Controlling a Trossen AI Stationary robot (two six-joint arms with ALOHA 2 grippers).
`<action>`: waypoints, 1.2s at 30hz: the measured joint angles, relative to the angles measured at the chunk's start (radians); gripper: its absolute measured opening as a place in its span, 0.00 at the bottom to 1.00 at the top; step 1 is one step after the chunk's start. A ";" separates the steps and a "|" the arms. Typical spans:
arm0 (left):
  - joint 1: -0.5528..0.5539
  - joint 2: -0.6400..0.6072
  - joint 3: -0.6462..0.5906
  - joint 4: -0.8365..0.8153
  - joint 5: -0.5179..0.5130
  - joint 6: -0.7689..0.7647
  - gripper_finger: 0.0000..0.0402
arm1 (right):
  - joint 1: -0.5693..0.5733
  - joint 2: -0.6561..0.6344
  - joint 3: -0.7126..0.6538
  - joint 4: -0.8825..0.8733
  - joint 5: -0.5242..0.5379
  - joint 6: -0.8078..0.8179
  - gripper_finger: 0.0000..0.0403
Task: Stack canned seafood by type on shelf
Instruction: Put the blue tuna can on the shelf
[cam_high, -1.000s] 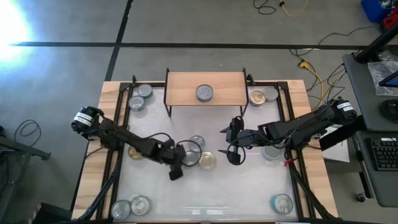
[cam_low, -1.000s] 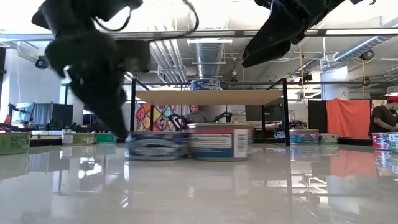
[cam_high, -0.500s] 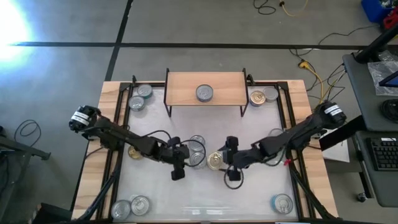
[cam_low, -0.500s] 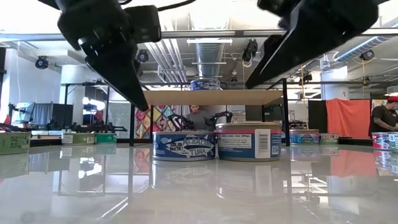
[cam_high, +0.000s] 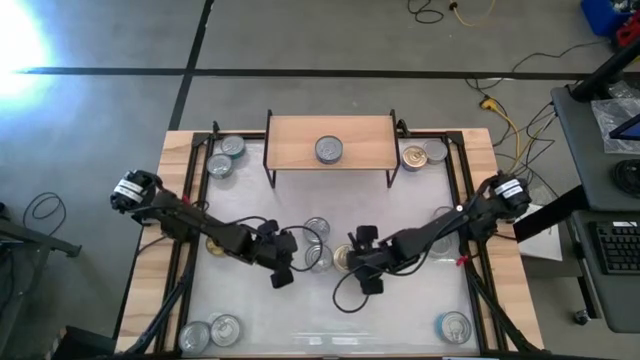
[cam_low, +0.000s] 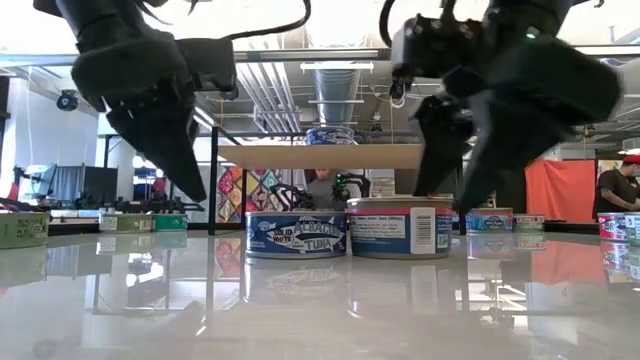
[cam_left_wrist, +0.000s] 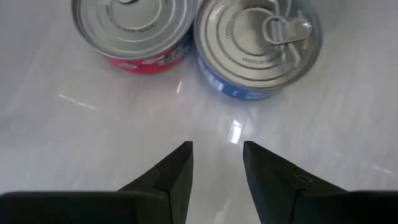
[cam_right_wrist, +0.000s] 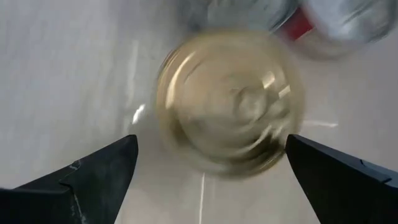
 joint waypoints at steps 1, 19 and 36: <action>-0.008 0.001 0.000 0.005 -0.003 -0.012 0.32 | 0.001 -0.003 0.001 -0.027 0.002 0.005 0.99; -0.161 0.004 -0.020 0.137 -0.208 -0.150 0.32 | 0.024 -0.084 -0.081 0.188 0.048 -0.093 0.99; -0.163 0.005 -0.137 0.341 -0.215 -0.173 0.32 | -0.139 -0.020 -0.089 0.200 0.312 -0.182 0.99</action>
